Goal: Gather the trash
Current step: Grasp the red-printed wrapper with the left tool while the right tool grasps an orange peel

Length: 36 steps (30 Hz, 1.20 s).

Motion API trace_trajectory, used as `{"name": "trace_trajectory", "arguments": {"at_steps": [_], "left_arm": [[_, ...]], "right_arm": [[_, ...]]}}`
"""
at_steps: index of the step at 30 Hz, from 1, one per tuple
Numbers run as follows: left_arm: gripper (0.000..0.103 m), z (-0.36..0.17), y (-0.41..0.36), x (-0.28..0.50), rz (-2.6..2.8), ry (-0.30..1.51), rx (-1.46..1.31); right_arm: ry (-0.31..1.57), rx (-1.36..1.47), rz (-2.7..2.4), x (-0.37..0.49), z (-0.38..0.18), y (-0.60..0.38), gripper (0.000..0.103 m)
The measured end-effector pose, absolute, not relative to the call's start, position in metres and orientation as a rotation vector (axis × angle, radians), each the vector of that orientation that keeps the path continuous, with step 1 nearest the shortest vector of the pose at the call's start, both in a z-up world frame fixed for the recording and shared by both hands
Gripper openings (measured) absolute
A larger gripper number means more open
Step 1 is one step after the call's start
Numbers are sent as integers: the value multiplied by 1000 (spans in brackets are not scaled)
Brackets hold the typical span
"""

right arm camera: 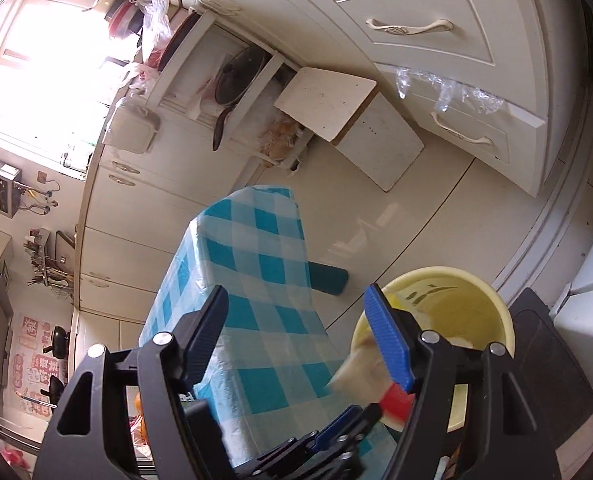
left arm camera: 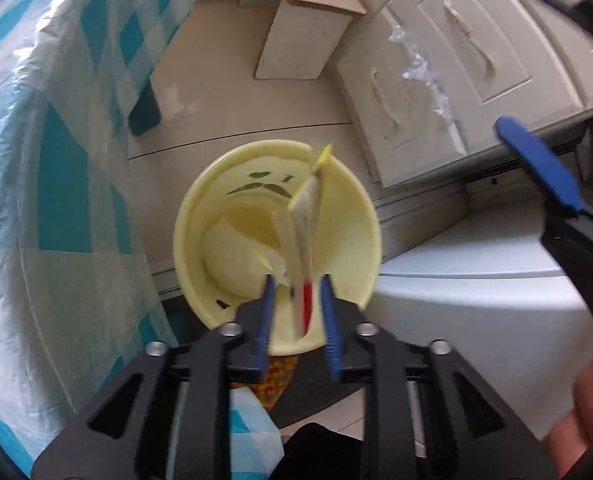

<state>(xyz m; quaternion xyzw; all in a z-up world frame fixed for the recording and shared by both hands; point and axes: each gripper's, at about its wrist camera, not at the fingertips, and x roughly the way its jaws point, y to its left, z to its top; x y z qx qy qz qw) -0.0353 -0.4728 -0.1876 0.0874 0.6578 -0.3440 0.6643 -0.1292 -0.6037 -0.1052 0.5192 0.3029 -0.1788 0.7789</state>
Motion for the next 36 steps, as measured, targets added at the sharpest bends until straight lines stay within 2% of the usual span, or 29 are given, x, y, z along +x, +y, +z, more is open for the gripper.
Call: {"name": "trace_trajectory", "arguments": {"at_steps": [1, 4, 11, 16, 21, 26, 30, 36], "left_arm": [[41, -186, -473, -35, -783, 1484, 195], [49, -180, -468, -36, -790, 1469, 204], [54, -122, -421, -39, -893, 1335, 136], [62, -72, -338, -34, -946, 1212, 60], [69, -42, -220, -7, -829, 1132, -26], [73, -37, -106, 52, -583, 1131, -239], [77, -46, -45, 102, -399, 1155, -417], [78, -78, -30, 160, -343, 1239, -581]], "right_arm": [[652, 1119, -383, -128, -104, -603, 68], [638, 1123, -365, -124, -99, -601, 68], [567, 1084, -330, -114, -77, -586, 69], [488, 1013, -302, -104, -51, -564, 70], [539, 858, -203, -72, -33, -515, 71], [647, 677, -35, -27, -27, -438, 71], [717, 496, 86, 12, -25, -371, 71], [813, 304, 236, 70, -37, -286, 71]]}}
